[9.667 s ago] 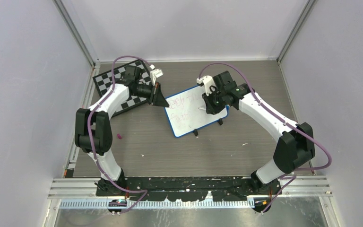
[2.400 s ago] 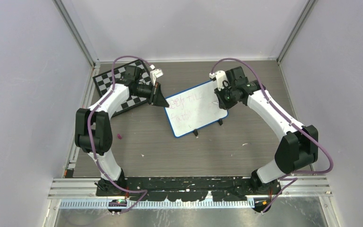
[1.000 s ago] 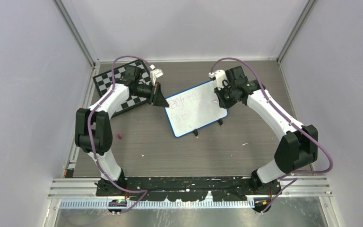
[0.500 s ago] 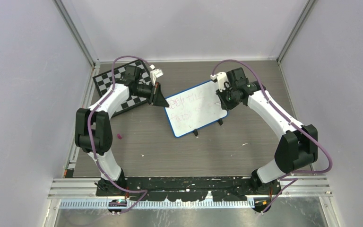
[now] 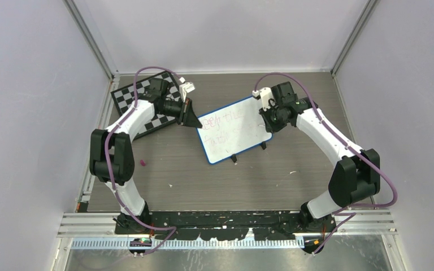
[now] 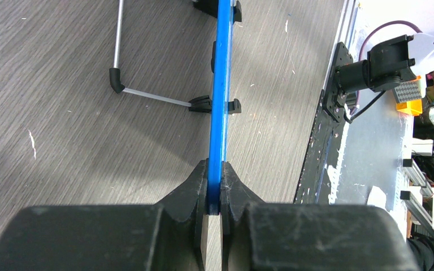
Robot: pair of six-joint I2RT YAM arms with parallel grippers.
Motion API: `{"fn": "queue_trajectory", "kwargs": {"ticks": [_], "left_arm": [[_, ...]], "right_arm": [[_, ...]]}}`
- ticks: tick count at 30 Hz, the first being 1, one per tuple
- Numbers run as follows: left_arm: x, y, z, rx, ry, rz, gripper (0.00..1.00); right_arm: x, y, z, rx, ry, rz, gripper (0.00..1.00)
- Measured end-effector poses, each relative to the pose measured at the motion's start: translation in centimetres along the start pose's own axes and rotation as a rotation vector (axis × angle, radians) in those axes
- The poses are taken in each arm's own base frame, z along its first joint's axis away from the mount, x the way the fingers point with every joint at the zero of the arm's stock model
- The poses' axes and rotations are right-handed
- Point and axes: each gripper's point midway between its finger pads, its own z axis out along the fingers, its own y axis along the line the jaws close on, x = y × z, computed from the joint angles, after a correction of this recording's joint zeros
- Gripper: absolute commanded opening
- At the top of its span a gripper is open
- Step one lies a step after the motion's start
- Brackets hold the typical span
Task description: Write a sentence on the whiteboard
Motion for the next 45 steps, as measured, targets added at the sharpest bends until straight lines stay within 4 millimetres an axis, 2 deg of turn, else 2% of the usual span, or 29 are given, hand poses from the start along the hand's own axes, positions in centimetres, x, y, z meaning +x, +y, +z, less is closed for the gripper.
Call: {"fn": "queue_trajectory", "kwargs": {"ticks": [18, 28, 32, 41, 45], "left_arm": [[0.0, 0.0, 0.0, 0.0, 0.0, 0.0, 0.0], [0.0, 0.0, 0.0, 0.0, 0.0, -0.001, 0.0], [0.0, 0.0, 0.0, 0.0, 0.0, -0.001, 0.0], [0.0, 0.0, 0.0, -0.001, 0.0, -0.006, 0.0], [0.0, 0.0, 0.0, -0.001, 0.0, -0.006, 0.0]], "right_arm": [[-2.2, -1.8, -1.1, 0.059, -0.062, 0.01, 0.0], [-2.9, -1.6, -1.1, 0.051, -0.077, 0.006, 0.0], [-2.7, -1.5, -0.9, 0.048, -0.071, 0.004, 0.0], [-0.3, -0.9, 0.1, 0.031, -0.006, 0.004, 0.0], [0.0, -0.9, 0.1, 0.031, 0.004, 0.002, 0.0]]}}
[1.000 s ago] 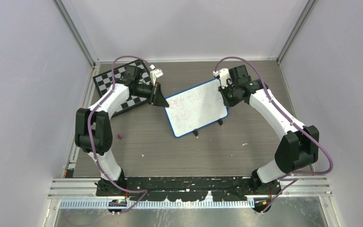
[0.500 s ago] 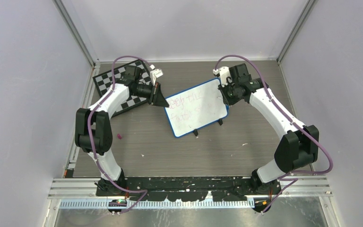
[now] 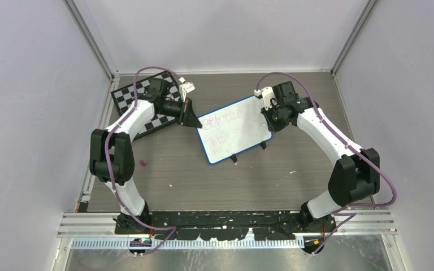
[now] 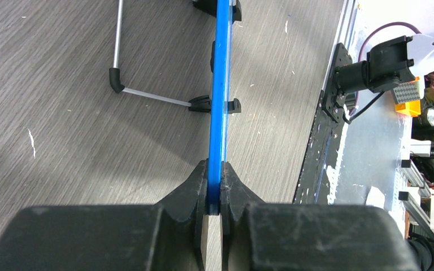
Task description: Write a sentence on the whiteboard
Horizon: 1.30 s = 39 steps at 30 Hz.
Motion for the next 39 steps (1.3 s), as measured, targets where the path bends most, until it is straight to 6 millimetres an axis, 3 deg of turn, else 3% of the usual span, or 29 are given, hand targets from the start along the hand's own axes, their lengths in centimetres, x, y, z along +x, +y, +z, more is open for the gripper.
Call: {"fn": "queue_trajectory", "kwargs": {"ticks": [7, 18, 32, 39], "left_arm": [[0.0, 0.0, 0.0, 0.0, 0.0, 0.001, 0.0], [0.0, 0.0, 0.0, 0.0, 0.0, 0.003, 0.0], [0.0, 0.0, 0.0, 0.0, 0.0, 0.002, 0.0], [0.0, 0.0, 0.0, 0.0, 0.0, 0.0, 0.0]], "right_arm": [[-0.2, -0.1, -0.2, 0.001, -0.003, 0.002, 0.0], [-2.5, -0.6, -1.2, 0.013, -0.068, 0.002, 0.0], [-2.6, 0.1, -1.0, -0.008, -0.07, -0.007, 0.0], [-1.3, 0.3, -0.4, -0.012, -0.035, -0.006, 0.0]]}}
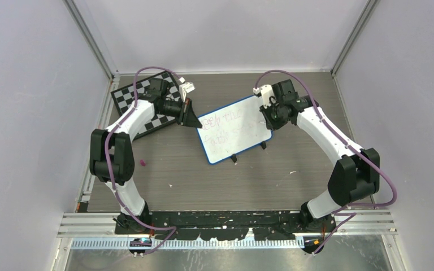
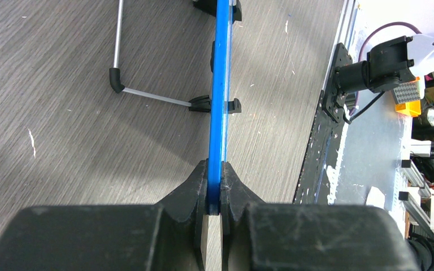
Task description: Write a sentence on the whiteboard
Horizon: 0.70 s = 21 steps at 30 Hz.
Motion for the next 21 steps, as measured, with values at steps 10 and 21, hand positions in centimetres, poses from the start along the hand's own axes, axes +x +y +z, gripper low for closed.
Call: {"fn": "queue_trajectory", "kwargs": {"ticks": [10, 21], "left_arm": [[0.0, 0.0, 0.0, 0.0, 0.0, 0.0, 0.0], [0.0, 0.0, 0.0, 0.0, 0.0, 0.002, 0.0]], "right_arm": [[0.7, -0.2, 0.1, 0.009, 0.02, -0.004, 0.0], [-0.8, -0.6, -0.5, 0.024, -0.015, -0.005, 0.0]]}}
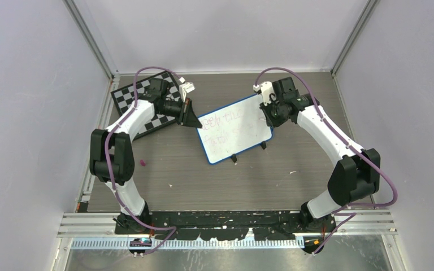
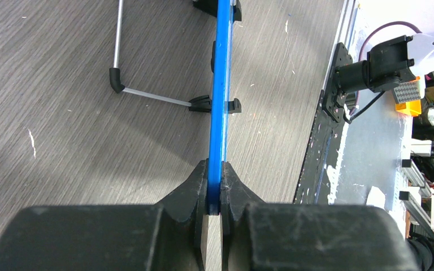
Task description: Write a sentence on the whiteboard
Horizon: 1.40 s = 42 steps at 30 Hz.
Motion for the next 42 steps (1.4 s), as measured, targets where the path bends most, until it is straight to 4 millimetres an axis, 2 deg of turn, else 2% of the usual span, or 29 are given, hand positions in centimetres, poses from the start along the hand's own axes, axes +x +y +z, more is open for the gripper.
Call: {"fn": "queue_trajectory", "kwargs": {"ticks": [9, 17, 25, 35, 42], "left_arm": [[0.0, 0.0, 0.0, 0.0, 0.0, -0.001, 0.0], [0.0, 0.0, 0.0, 0.0, 0.0, -0.004, 0.0], [0.0, 0.0, 0.0, 0.0, 0.0, -0.004, 0.0], [0.0, 0.0, 0.0, 0.0, 0.0, -0.003, 0.0], [0.0, 0.0, 0.0, 0.0, 0.0, 0.0, 0.0]], "right_arm": [[0.3, -0.1, 0.2, 0.006, 0.006, -0.002, 0.0], [2.7, 0.3, 1.0, -0.001, 0.069, -0.001, 0.0], [3.6, 0.7, 1.2, -0.012, 0.085, 0.003, 0.0], [3.3, 2.3, 1.3, -0.05, 0.082, -0.011, 0.0], [2.2, 2.8, 0.9, -0.07, 0.053, -0.022, 0.0]]}}
